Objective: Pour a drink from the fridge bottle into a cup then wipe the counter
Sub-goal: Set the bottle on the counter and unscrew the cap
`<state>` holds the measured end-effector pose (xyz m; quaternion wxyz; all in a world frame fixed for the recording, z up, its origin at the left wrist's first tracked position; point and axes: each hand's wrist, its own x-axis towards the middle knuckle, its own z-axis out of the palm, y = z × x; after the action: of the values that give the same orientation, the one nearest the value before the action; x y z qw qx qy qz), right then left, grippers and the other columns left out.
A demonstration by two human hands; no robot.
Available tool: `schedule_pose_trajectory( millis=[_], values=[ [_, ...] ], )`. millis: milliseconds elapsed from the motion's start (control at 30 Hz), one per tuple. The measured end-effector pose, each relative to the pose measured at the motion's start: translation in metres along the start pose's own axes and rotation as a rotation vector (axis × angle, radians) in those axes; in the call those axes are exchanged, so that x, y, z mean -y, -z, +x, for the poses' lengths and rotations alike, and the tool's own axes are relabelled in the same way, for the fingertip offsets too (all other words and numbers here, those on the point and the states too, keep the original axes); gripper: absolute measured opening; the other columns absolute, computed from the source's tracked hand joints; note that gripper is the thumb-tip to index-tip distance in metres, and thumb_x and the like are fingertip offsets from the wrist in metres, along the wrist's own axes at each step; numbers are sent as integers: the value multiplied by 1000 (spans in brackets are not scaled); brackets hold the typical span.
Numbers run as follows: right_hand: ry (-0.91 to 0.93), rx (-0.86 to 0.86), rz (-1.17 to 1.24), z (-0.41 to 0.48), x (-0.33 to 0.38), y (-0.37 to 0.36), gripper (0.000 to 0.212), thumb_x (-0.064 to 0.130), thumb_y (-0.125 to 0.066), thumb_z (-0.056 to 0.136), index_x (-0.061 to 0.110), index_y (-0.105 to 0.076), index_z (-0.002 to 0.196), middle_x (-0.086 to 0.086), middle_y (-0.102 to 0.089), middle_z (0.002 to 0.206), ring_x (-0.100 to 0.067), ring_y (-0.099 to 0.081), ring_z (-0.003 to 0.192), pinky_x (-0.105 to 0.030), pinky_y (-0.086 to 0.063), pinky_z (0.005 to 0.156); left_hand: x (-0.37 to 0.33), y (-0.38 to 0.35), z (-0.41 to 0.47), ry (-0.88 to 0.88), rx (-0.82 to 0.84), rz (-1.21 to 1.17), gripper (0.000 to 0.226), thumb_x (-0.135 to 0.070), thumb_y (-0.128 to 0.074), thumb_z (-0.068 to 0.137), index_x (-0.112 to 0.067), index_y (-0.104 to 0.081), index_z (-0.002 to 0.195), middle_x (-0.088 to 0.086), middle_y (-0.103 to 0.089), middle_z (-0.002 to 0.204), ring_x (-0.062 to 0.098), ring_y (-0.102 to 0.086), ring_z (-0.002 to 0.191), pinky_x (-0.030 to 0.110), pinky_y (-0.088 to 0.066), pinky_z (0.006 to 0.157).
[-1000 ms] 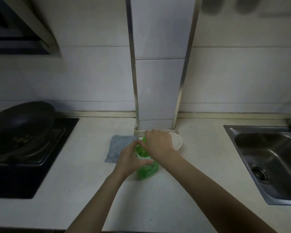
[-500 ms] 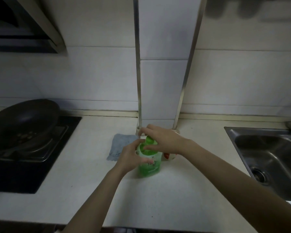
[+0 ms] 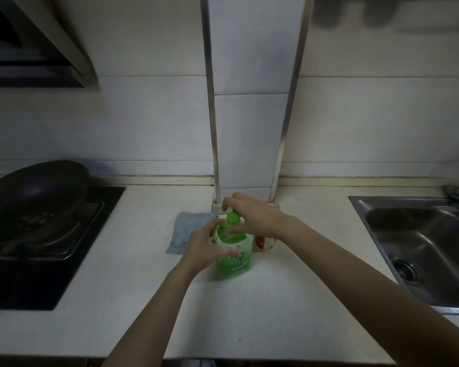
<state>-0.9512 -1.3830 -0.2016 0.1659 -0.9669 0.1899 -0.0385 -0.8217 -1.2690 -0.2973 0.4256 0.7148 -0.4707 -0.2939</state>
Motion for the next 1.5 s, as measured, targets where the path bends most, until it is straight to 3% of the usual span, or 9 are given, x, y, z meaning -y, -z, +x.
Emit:
schedule_pose_trajectory(
  millis=[100,400,533,633,733,900,1100,1333,1500],
  values=[
    [-187,-131,-213,3,9,-12,48,55,-56,88,12,-49,109,-3,-53,90,-17,-46,70,-28,-34,59,1,0,-2,6,-5,-23,68,-32,-93,55,-31,-63,116,-12,-70,110,4,-65,103,27,-57,89],
    [175,102,58,3,-5,11,20,6,-62,85,16,-58,102,8,-44,98,-9,-42,89,-20,-33,72,1,1,0,5,0,-24,75,-37,-93,53,-27,-62,121,-12,-71,109,3,-65,101,16,-53,84],
    [54,56,93,6,-3,0,37,33,-70,82,25,-53,115,6,-47,106,-11,-50,87,-20,-43,69,2,0,0,3,3,-33,79,-36,-93,54,-26,-60,125,-11,-70,112,5,-65,104,22,-55,88],
    [-120,-106,-124,8,-2,-7,47,59,-59,83,19,-48,105,1,-50,96,-13,-47,72,-21,-30,51,2,0,1,13,7,-40,76,-33,-93,55,-28,-61,123,-11,-69,114,5,-64,106,17,-54,83],
    [-94,-139,-136,8,0,-7,40,54,-58,86,16,-51,99,7,-40,80,-12,-40,65,-21,-22,48,2,1,1,13,14,-41,74,-32,-93,56,-27,-61,122,-10,-69,114,5,-64,106,16,-53,85],
    [48,18,-40,6,0,5,27,25,-66,80,27,-58,106,9,-43,94,-12,-50,80,-18,-34,55,1,1,0,-2,15,-28,74,-34,-93,57,-25,-60,123,-10,-70,114,5,-65,106,16,-53,86],
    [-122,-165,-249,7,3,-4,48,62,-56,83,21,-55,109,1,-56,97,-15,-46,71,-26,-31,54,2,1,0,6,12,-37,74,-31,-93,57,-26,-60,124,-9,-69,115,6,-64,107,19,-53,89],
    [54,-58,-85,6,2,3,19,23,-66,80,21,-59,97,10,-44,88,-9,-46,75,-17,-27,53,1,2,1,4,21,-23,76,-33,-93,57,-24,-60,124,-10,-69,113,4,-64,105,10,-50,81],
    [112,52,68,4,-7,10,35,10,-64,76,29,-62,105,16,-47,99,-8,-51,91,-16,-39,63,2,2,2,17,24,-27,78,-37,-93,54,-28,-60,124,-13,-70,112,1,-64,104,14,-54,85]
  ],
)
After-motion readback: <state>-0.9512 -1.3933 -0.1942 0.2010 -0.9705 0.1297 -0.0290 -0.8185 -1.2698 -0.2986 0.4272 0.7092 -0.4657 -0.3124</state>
